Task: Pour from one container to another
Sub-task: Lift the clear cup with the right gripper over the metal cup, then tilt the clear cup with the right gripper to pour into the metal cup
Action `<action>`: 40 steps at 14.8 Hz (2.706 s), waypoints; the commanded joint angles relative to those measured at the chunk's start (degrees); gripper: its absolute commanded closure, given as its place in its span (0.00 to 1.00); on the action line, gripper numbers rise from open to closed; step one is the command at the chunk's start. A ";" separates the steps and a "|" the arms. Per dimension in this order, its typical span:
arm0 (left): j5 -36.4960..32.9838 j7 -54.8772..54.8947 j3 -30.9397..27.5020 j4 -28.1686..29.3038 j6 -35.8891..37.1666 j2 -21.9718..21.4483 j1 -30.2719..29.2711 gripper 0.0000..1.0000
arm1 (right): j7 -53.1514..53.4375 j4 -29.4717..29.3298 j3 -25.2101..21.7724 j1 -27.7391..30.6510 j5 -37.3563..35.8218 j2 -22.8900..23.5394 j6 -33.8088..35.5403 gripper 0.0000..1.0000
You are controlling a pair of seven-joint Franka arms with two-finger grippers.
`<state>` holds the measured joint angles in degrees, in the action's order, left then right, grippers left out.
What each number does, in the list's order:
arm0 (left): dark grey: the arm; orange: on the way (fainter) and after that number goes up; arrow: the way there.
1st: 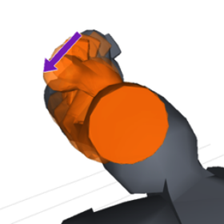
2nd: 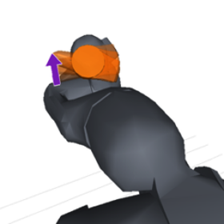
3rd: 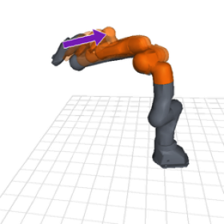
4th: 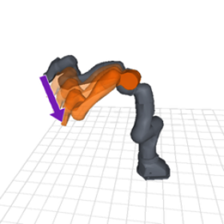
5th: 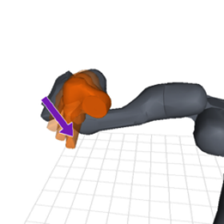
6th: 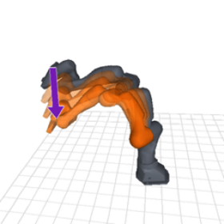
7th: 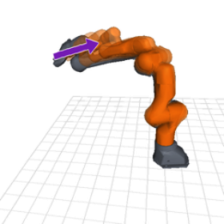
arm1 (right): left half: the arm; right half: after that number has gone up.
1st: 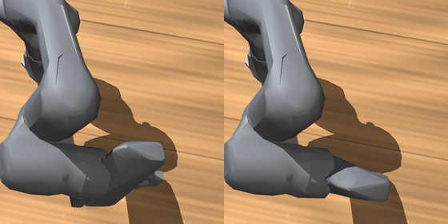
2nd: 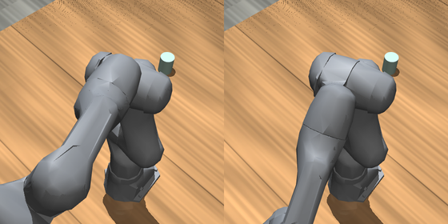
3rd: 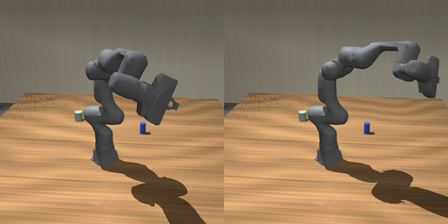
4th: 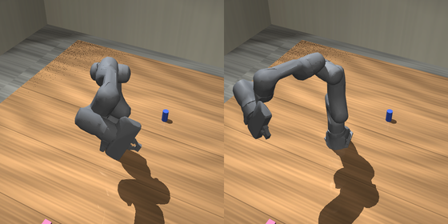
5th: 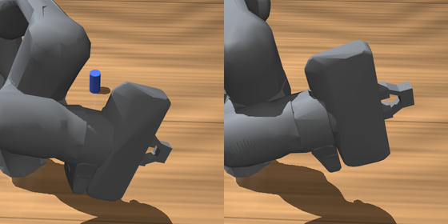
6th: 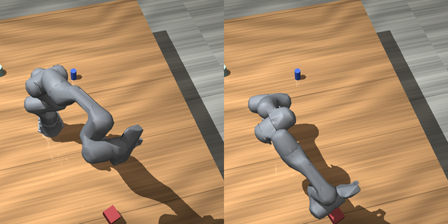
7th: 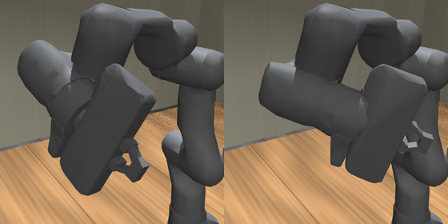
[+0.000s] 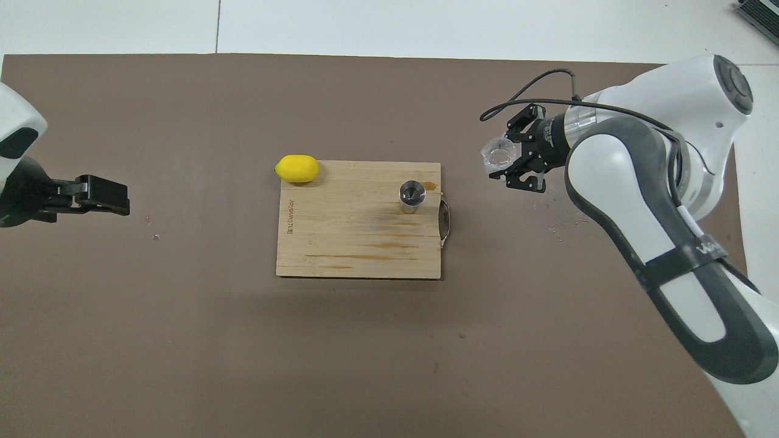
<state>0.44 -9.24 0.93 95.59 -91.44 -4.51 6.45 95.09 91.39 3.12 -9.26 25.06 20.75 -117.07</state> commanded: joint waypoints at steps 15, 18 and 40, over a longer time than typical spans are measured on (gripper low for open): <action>1.23 3.62 5.84 1.09 0.90 -1.20 -7.94 0.00 | 3.79 -3.24 0.04 -9.28 -16.88 3.15 0.18 1.00; 1.14 4.50 6.10 -1.53 3.09 -0.42 -8.03 0.00 | 3.79 -3.15 0.04 -10.68 -19.17 3.15 -0.35 1.00; 1.32 6.52 6.63 -0.58 4.16 -1.03 -9.79 0.00 | 5.55 -2.10 0.04 -15.44 -35.69 2.89 -2.81 1.00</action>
<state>1.12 -3.62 7.40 94.30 -88.02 -4.51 -2.32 98.75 89.35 3.14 -24.55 -8.25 23.63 -118.63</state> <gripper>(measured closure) 0.000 0.493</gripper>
